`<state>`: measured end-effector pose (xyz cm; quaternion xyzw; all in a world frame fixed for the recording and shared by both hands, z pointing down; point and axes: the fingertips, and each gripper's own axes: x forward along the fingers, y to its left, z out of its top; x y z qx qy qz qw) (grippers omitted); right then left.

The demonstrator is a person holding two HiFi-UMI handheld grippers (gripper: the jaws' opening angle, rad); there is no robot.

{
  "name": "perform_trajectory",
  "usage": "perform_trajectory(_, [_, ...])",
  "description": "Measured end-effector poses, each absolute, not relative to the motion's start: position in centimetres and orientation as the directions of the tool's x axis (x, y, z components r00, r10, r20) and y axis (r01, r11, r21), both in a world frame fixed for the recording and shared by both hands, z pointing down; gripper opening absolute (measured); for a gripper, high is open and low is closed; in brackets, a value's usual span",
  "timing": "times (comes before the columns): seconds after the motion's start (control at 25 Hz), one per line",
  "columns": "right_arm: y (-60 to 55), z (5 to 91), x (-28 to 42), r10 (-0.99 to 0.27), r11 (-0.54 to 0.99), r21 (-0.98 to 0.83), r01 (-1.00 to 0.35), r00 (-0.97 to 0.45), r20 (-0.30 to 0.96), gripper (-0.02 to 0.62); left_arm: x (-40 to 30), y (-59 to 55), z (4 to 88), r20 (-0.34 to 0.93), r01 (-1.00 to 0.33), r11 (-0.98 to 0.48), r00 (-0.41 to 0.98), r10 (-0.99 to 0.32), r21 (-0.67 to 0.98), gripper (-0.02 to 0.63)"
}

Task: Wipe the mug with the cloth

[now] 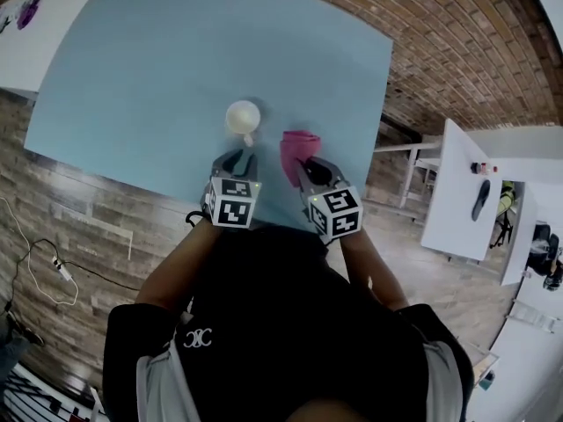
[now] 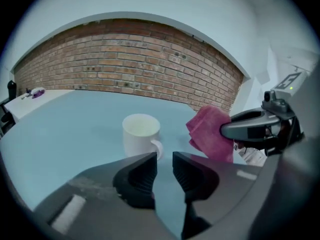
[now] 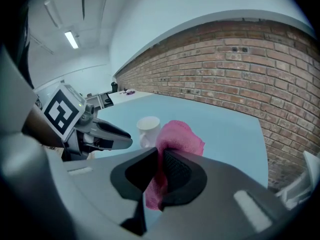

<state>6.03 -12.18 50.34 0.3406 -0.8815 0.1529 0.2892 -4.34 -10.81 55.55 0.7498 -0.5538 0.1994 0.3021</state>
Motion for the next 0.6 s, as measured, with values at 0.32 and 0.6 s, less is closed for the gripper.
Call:
perform_trajectory(0.32, [-12.4, 51.0, 4.6, -0.484, 0.716, -0.109, -0.690, -0.602, 0.635, 0.037, -3.6, -12.3, 56.6, 0.647, -0.943, -0.233, 0.334, -0.686, 0.239, 0.126])
perform_trajectory(0.6, [-11.7, 52.7, 2.5, -0.300, 0.896, -0.063, -0.440, -0.703, 0.644, 0.036, -3.8, -12.8, 57.6, 0.681, -0.958, -0.191, 0.287, -0.673, 0.215, 0.126])
